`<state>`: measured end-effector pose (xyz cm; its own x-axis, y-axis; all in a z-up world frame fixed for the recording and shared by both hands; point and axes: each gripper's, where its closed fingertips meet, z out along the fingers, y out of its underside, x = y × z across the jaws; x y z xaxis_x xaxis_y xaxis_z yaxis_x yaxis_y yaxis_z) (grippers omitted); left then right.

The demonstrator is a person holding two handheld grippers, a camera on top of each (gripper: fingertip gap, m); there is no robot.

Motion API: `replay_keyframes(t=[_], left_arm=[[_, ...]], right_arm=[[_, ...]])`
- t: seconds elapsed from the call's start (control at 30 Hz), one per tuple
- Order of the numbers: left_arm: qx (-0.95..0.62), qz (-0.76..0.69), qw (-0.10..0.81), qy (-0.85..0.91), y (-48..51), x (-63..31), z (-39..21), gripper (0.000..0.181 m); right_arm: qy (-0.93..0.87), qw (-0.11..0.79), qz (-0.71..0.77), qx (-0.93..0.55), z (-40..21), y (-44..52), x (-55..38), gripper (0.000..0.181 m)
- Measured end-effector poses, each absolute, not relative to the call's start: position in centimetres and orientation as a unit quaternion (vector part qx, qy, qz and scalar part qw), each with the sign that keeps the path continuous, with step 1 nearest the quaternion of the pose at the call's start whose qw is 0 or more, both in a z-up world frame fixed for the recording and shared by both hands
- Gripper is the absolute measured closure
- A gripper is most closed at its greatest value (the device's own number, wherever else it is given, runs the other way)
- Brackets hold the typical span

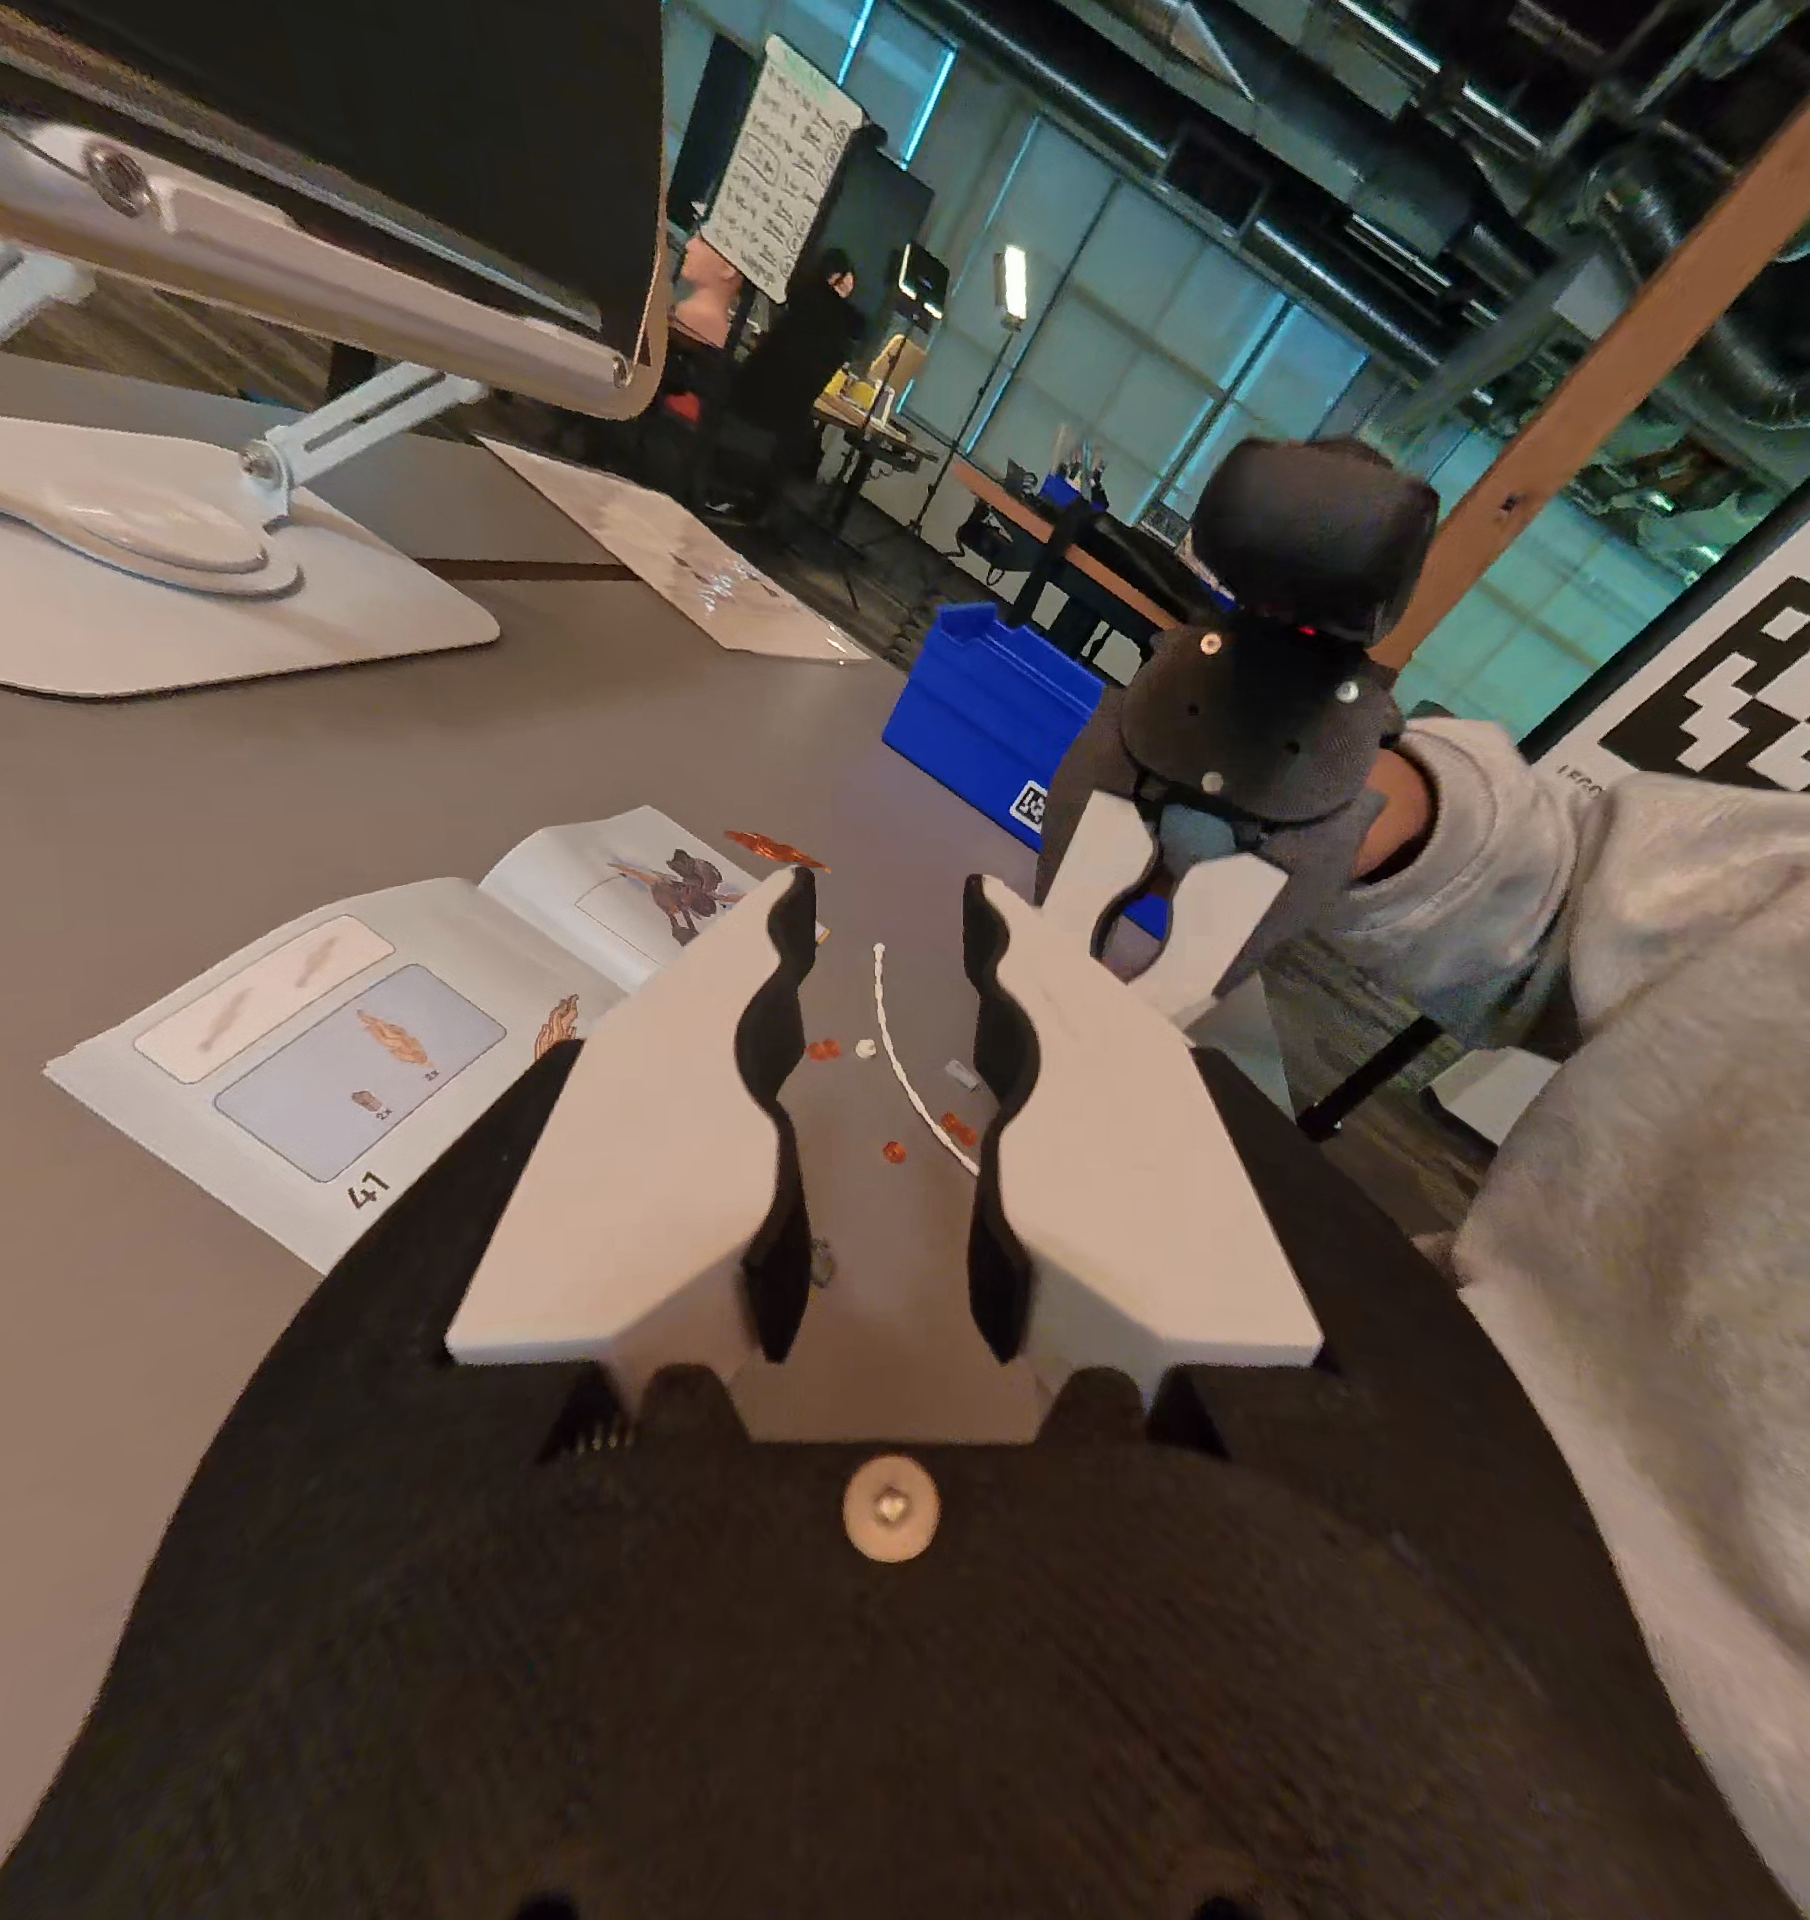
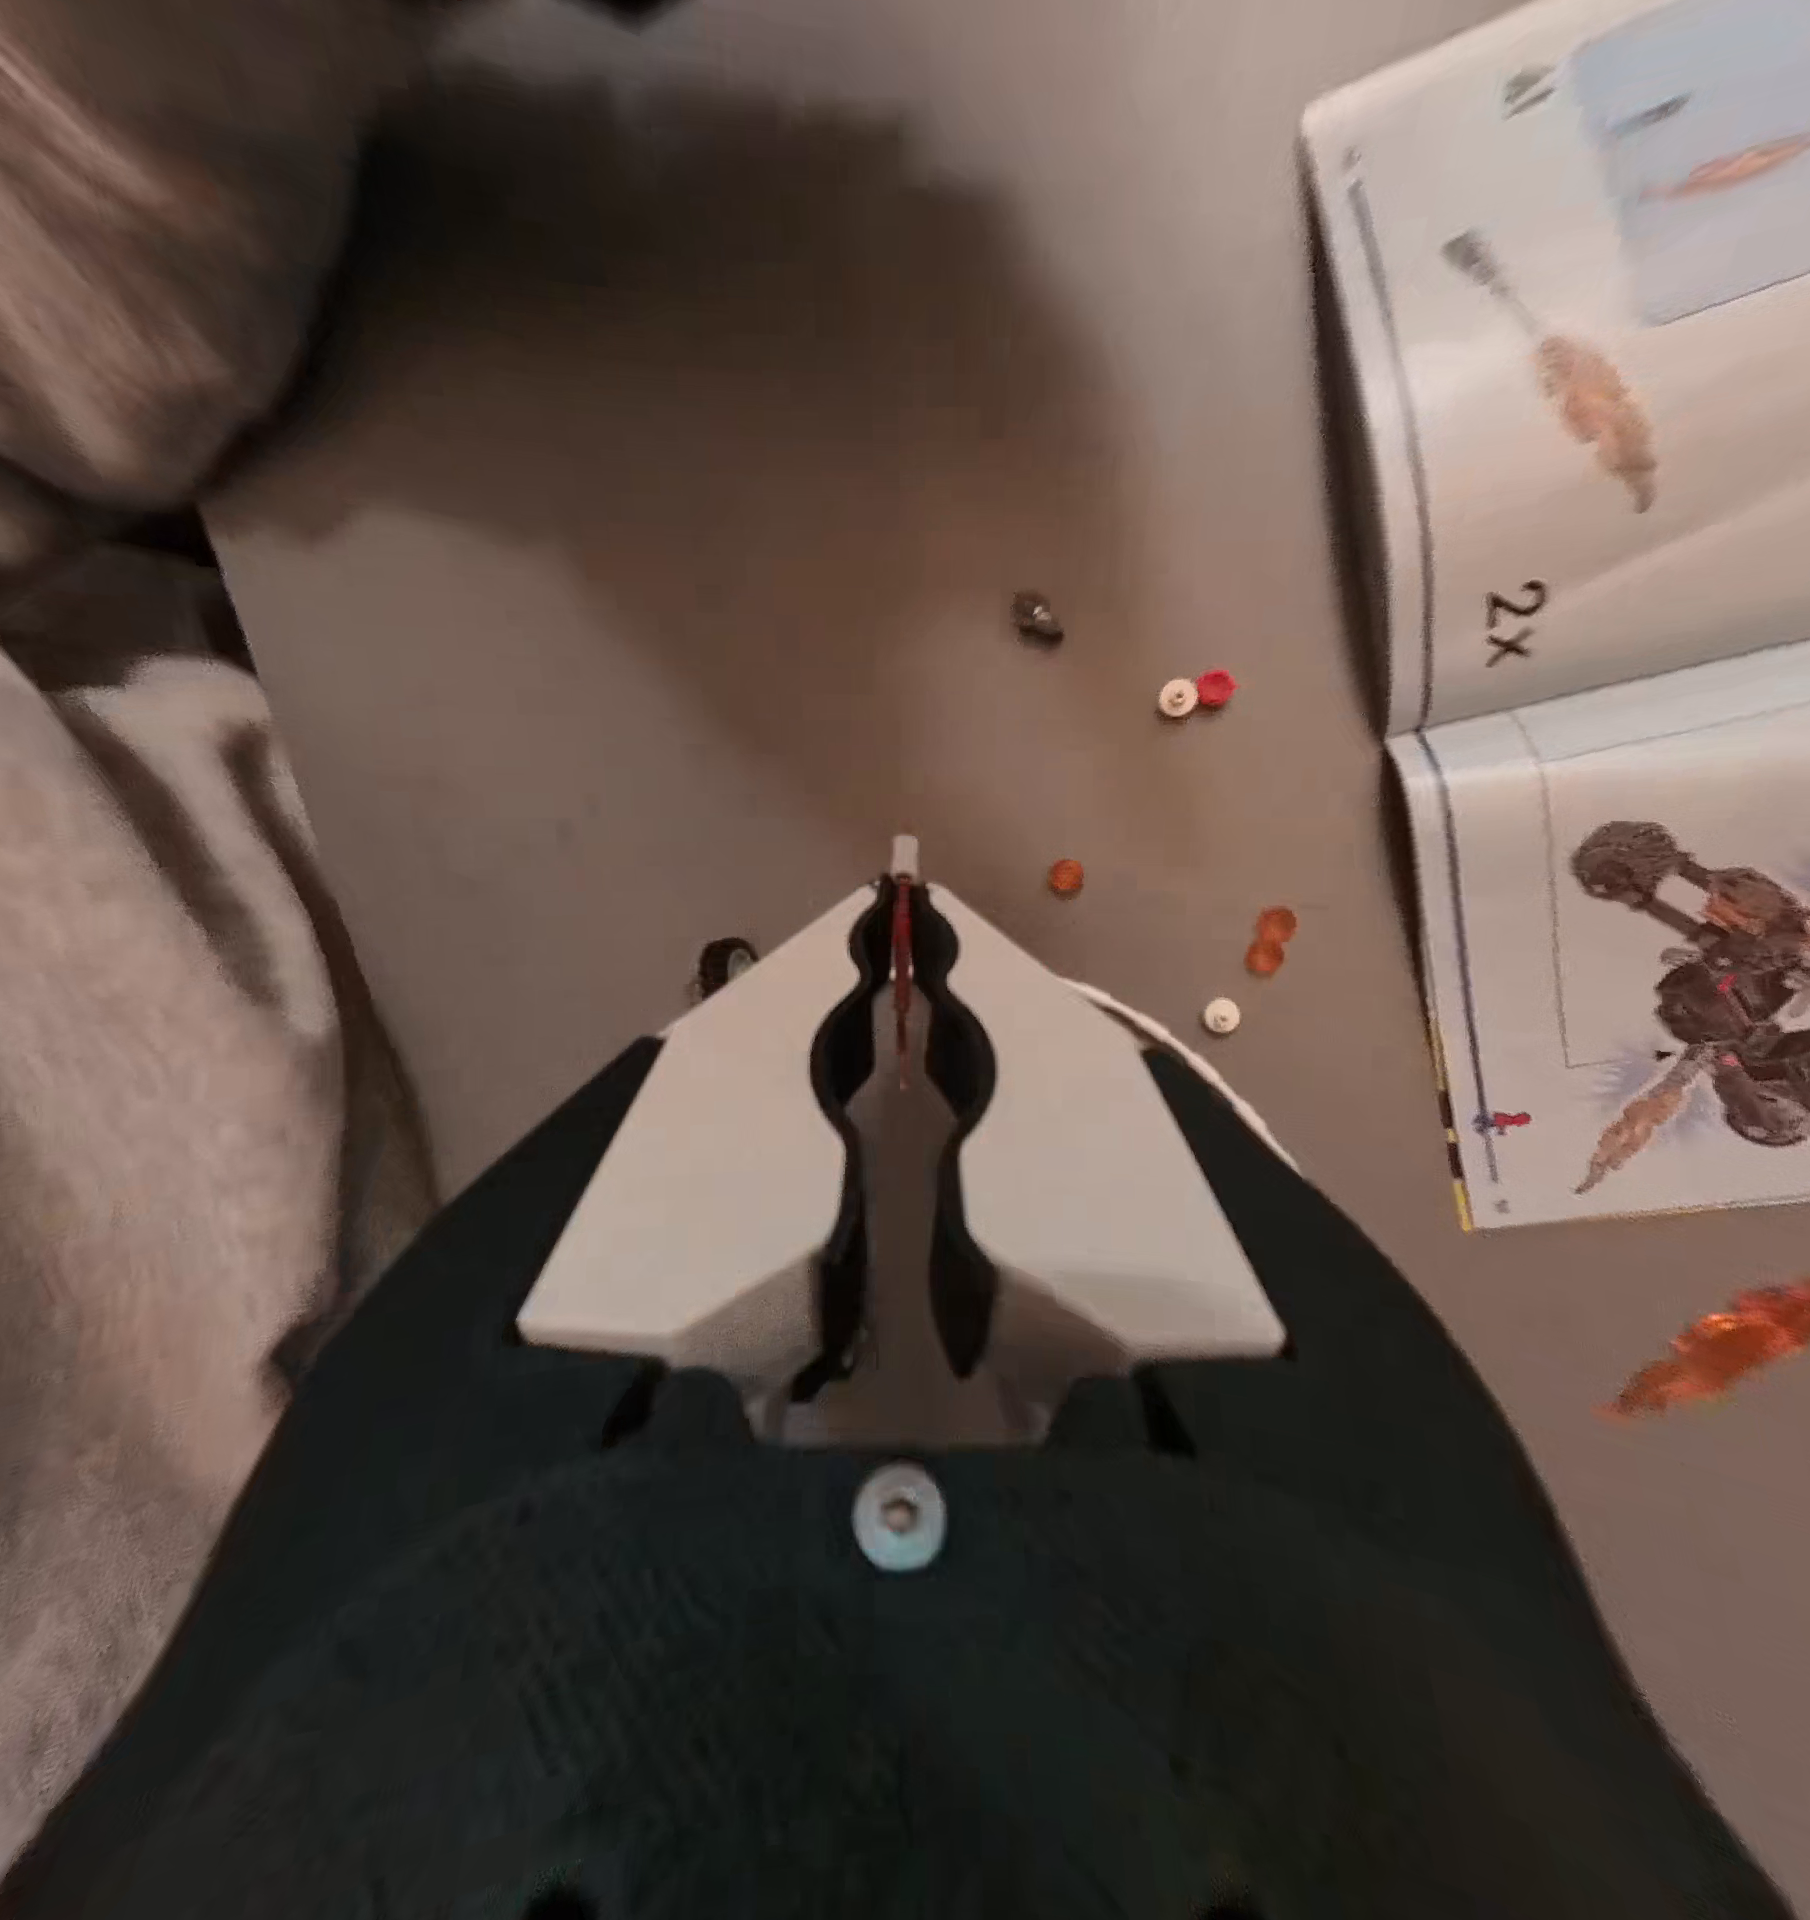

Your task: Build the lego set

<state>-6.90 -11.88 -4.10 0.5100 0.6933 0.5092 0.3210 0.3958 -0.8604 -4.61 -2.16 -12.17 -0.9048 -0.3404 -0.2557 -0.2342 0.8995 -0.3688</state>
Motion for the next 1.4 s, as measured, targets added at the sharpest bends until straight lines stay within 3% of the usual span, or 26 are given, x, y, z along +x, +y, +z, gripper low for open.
replay_keyframes(t=[0.17,0.43,1.1,1.4], left_arm=[[-0.511,0.159,0.696,-0.479,-13.2,-6.4,-3.1,0.157],[-0.483,0.183,0.707,-0.483,-15.1,-5.6,-2.1,0.159],[-0.479,0.191,0.703,-0.49,-15.5,-5.6,-2.3,0.161],[-0.476,0.181,0.707,-0.491,-15.5,-5.6,-2.3,0.161]], right_arm=[[0.978,0.083,-0.039,-0.19,-14.7,-1.9,-5.1,0.181],[0.978,0.022,0.031,-0.205,-15.4,-1.5,-5.9,0.181],[0.975,0.007,0.051,-0.218,-16.1,-1.1,-4.9,0.18],[0.976,0.022,-0.027,-0.216,-13.3,-2.3,-4.7,0.18]])
